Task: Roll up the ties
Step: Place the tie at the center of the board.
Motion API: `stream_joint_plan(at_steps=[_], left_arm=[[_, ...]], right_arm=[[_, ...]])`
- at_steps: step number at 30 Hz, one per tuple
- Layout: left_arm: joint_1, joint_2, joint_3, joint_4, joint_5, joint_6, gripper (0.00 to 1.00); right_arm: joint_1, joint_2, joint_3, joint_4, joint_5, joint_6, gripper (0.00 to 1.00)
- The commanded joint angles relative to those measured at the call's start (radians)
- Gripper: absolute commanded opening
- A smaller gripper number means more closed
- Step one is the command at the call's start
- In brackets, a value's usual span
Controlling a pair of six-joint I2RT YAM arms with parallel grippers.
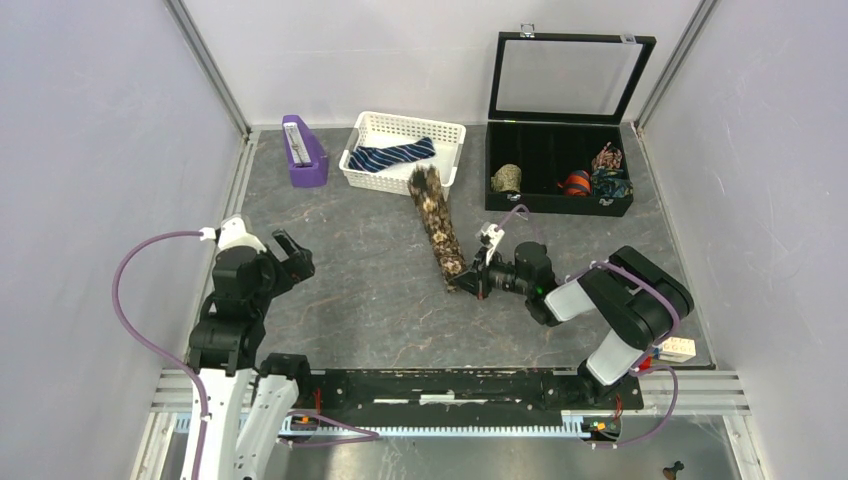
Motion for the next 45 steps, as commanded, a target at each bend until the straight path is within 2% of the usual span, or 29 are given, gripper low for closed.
stream_joint_plan(at_steps=[1, 7, 14, 18, 23, 25, 28, 31, 34, 37, 38, 40, 45], left_arm=[[0.011, 0.029, 0.000, 0.042, 0.033, -0.014, 1.00], [0.012, 0.072, 0.002, 0.048, 0.051, -0.006, 1.00], [0.012, 0.141, 0.033, 0.084, 0.071, -0.006, 1.00], [0.013, 0.157, -0.031, 0.226, 0.232, -0.104, 1.00], [0.005, 0.298, -0.110, 0.342, 0.427, -0.139, 1.00], [-0.025, 0.361, -0.114, 0.366, 0.442, -0.143, 1.00], [-0.129, 0.409, -0.097, 0.379, 0.362, -0.142, 1.00], [-0.216, 0.426, -0.073, 0.380, 0.291, -0.141, 1.00], [-0.239, 0.430, -0.065, 0.374, 0.280, -0.145, 1.00], [-0.253, 0.392, -0.066, 0.321, 0.252, -0.133, 1.00], [-0.261, 0.369, -0.065, 0.300, 0.238, -0.127, 1.00], [-0.281, 0.327, -0.066, 0.256, 0.214, -0.115, 1.00], [-0.357, 0.278, -0.050, 0.156, 0.164, -0.153, 0.97]], right_arm=[[0.012, -0.013, -0.049, 0.116, 0.022, 0.033, 0.00], [0.035, -0.034, -0.097, 0.200, 0.005, 0.124, 0.00], [0.041, -0.140, -0.156, 0.094, 0.041, 0.096, 0.00], [0.046, -0.162, -0.230, 0.125, 0.027, 0.139, 0.05], [0.102, -0.150, -0.347, 0.326, 0.031, 0.284, 0.11], [0.167, -0.122, -0.391, 0.430, 0.066, 0.354, 0.14], [0.289, -0.053, -0.405, 0.568, 0.162, 0.445, 0.17], [0.424, 0.061, -0.309, 0.643, 0.248, 0.499, 0.27], [0.499, 0.206, -0.171, 0.705, 0.247, 0.547, 0.34], [0.504, 0.271, -0.111, 0.740, 0.210, 0.592, 0.54], [0.503, 0.259, -0.110, 0.701, 0.205, 0.572, 0.67], [0.500, 0.184, -0.107, 0.524, 0.210, 0.483, 0.83], [0.503, -0.067, -0.083, -0.101, 0.360, 0.171, 0.94]])
